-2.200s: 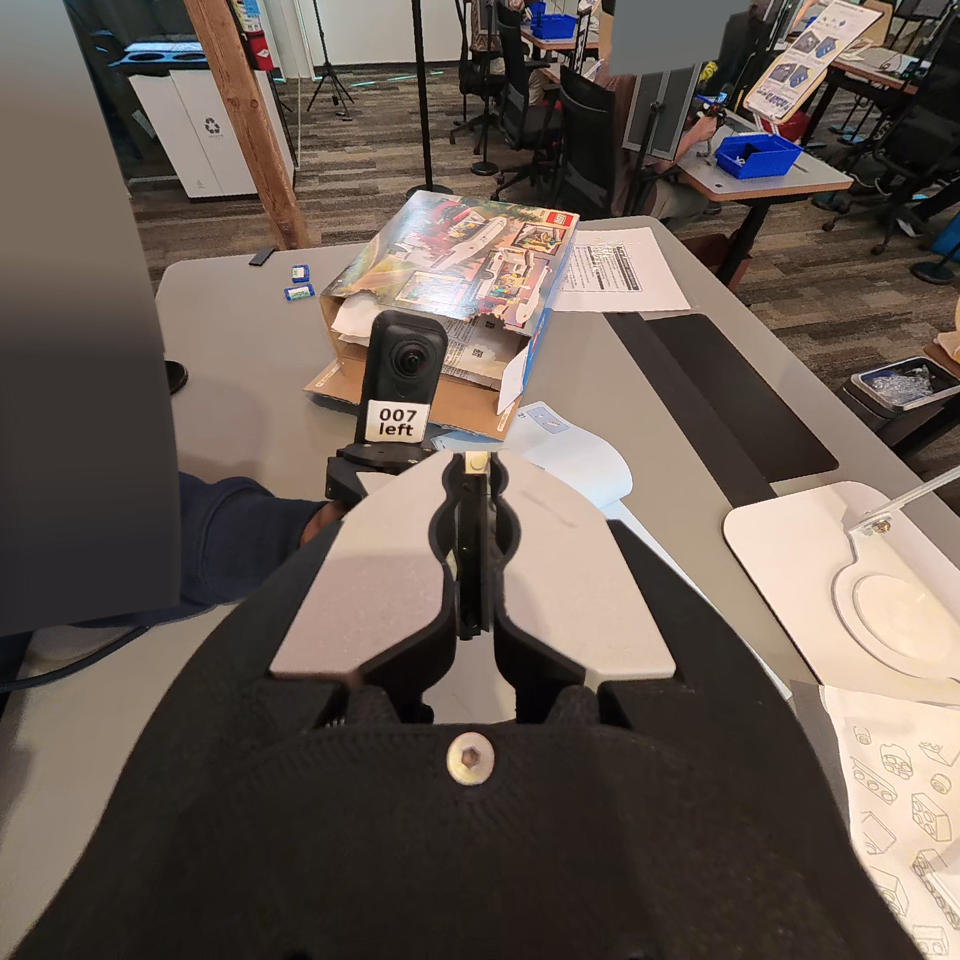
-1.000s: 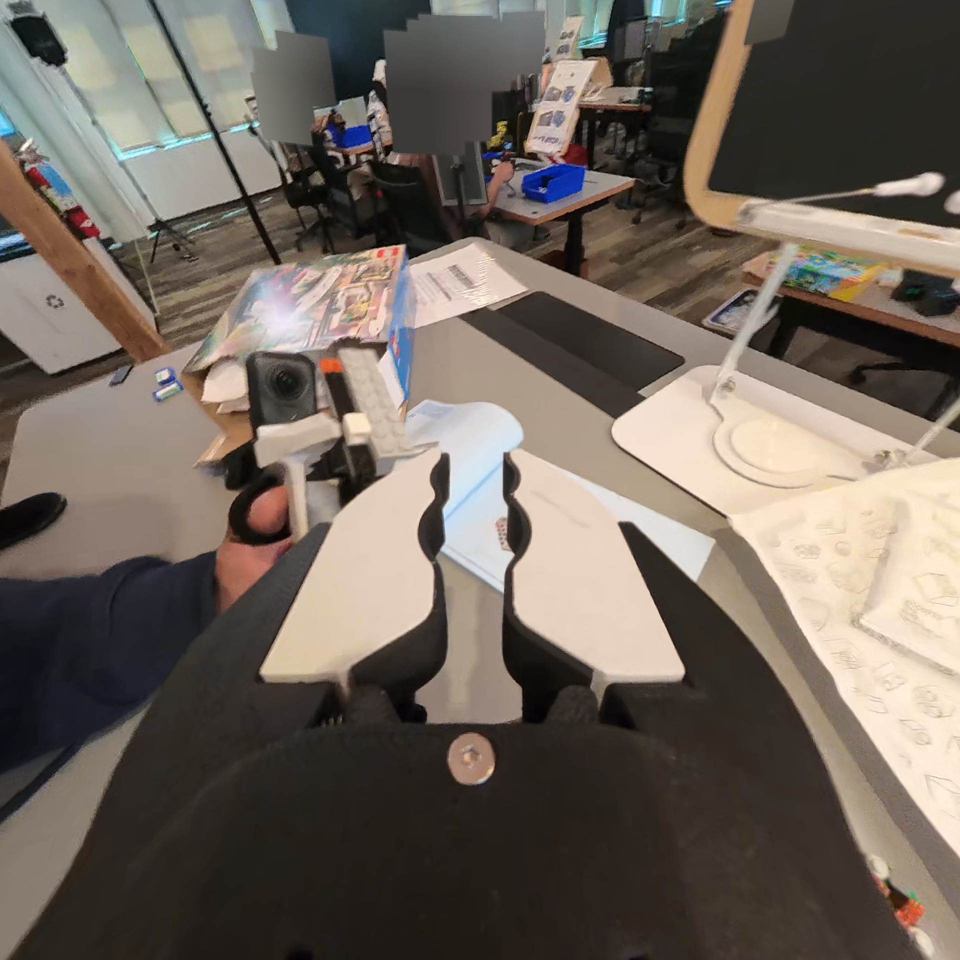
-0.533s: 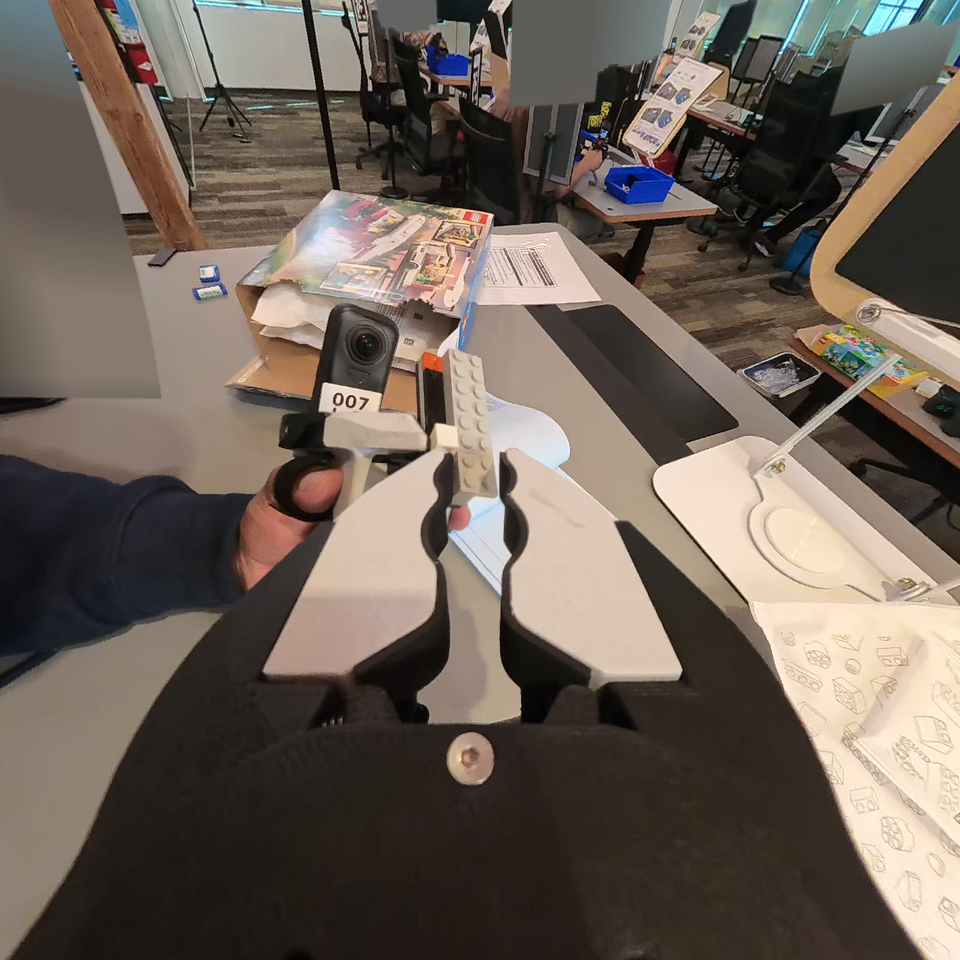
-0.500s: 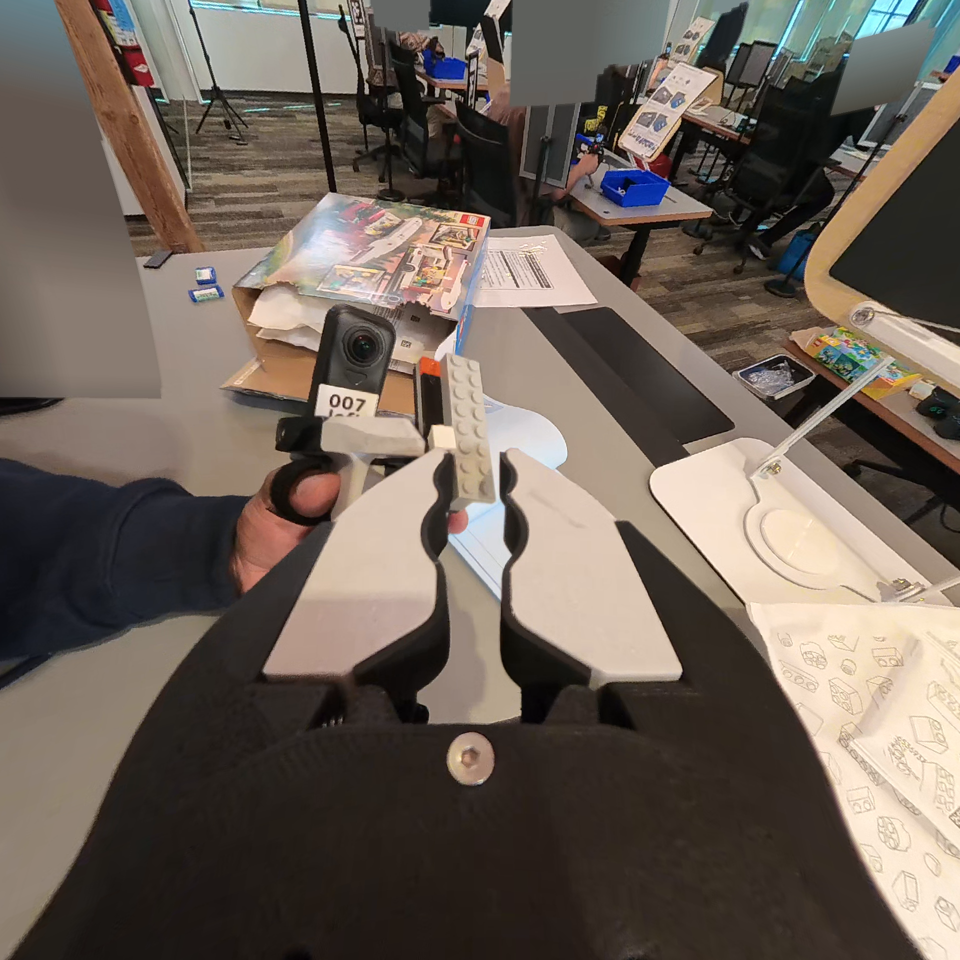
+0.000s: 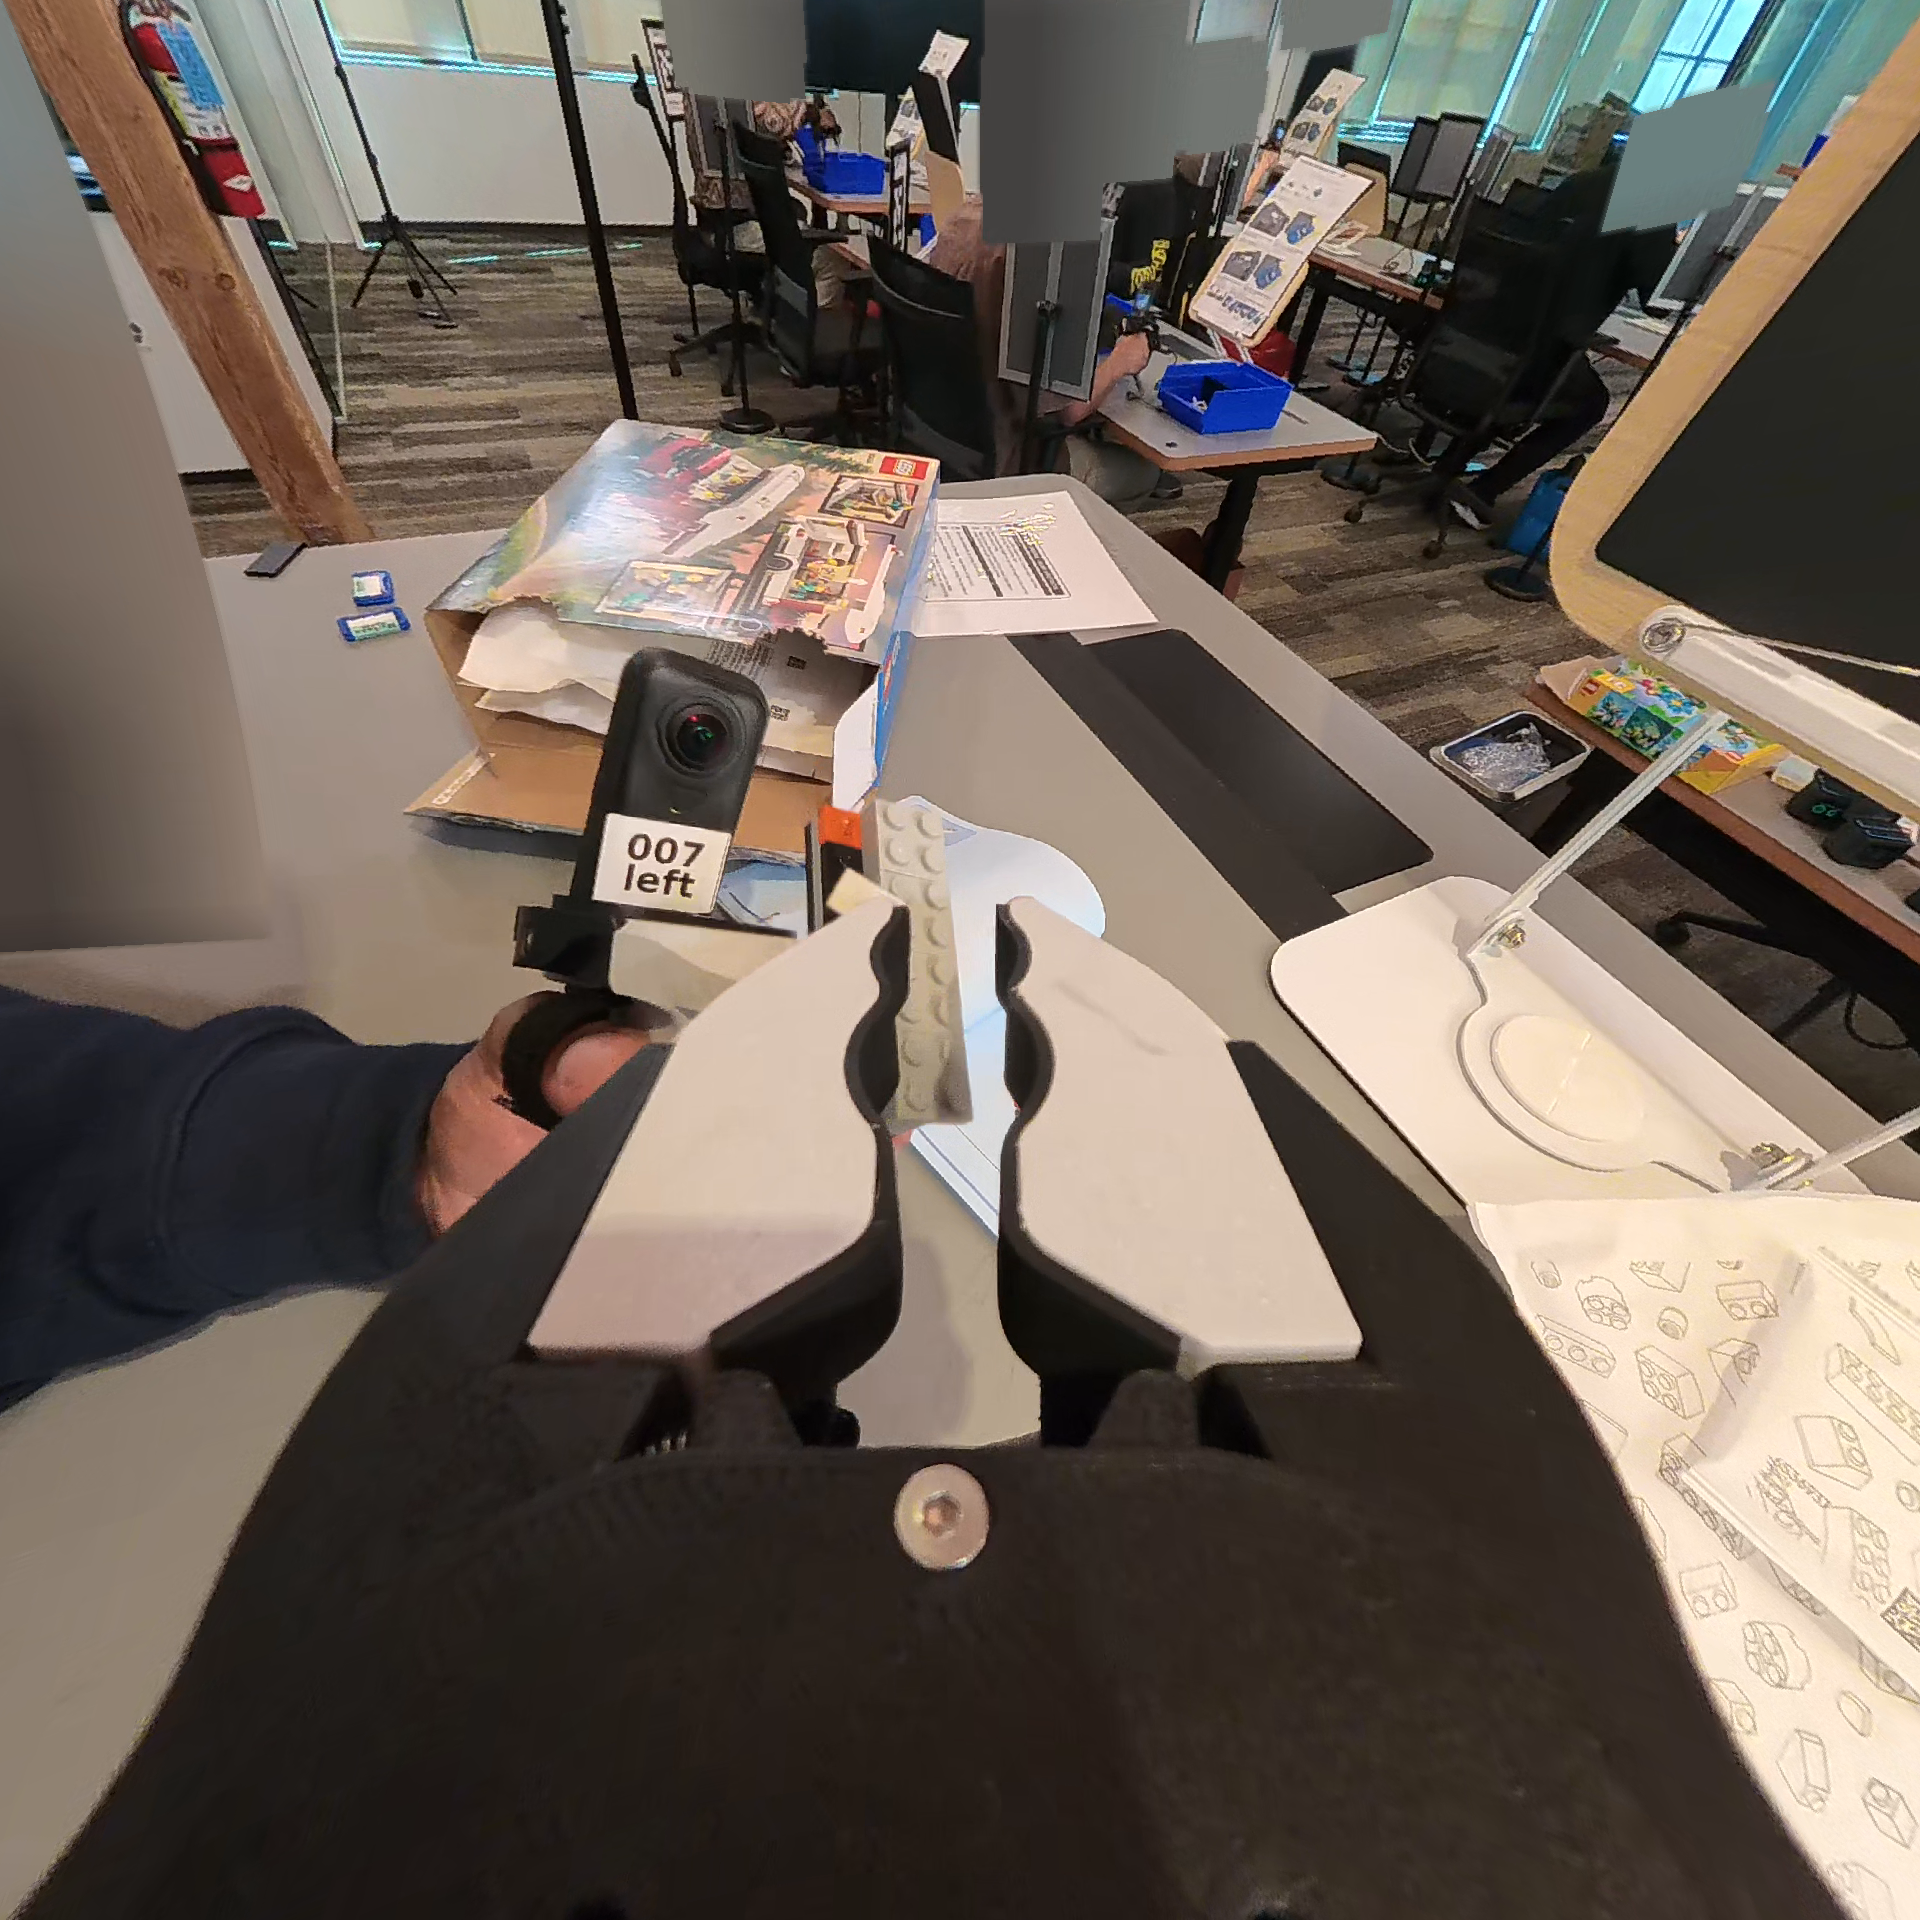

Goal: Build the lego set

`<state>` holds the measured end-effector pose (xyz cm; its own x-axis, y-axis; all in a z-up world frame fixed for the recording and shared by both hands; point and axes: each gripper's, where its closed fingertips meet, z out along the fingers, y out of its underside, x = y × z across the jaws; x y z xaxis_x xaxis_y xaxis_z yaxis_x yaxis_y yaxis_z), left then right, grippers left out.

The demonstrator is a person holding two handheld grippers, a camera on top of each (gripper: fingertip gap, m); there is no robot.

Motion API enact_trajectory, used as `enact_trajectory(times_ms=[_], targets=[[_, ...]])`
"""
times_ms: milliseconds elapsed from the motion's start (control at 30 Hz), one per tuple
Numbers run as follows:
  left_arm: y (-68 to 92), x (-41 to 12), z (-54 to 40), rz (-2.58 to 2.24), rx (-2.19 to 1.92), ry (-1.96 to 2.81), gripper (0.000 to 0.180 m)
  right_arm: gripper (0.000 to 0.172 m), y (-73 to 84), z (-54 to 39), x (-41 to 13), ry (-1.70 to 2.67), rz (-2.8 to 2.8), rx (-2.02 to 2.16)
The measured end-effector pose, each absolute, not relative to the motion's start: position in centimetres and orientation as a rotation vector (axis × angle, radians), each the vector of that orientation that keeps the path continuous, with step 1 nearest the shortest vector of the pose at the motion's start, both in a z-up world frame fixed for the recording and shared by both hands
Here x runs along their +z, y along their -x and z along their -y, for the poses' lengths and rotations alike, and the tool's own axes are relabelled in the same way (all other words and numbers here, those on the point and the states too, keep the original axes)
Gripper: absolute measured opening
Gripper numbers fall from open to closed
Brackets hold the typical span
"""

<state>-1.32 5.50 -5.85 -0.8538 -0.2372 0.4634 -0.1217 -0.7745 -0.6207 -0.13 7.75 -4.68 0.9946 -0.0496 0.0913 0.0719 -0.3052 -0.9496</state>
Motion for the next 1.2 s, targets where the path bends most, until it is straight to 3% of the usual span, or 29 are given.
enact_trajectory(times_ms=[700,1200], targets=[[0.8,-6.5,-4.8,-1.059,-2.803,0.907,0.017,0.017,-1.1,-7.5,-4.7,1.881,0.019,-0.215],[0.7,-6.8,-4.4,-1.102,-2.813,0.929,0.016,0.018,0.8,-6.8,-5.5,2.035,0.535,-0.493]])
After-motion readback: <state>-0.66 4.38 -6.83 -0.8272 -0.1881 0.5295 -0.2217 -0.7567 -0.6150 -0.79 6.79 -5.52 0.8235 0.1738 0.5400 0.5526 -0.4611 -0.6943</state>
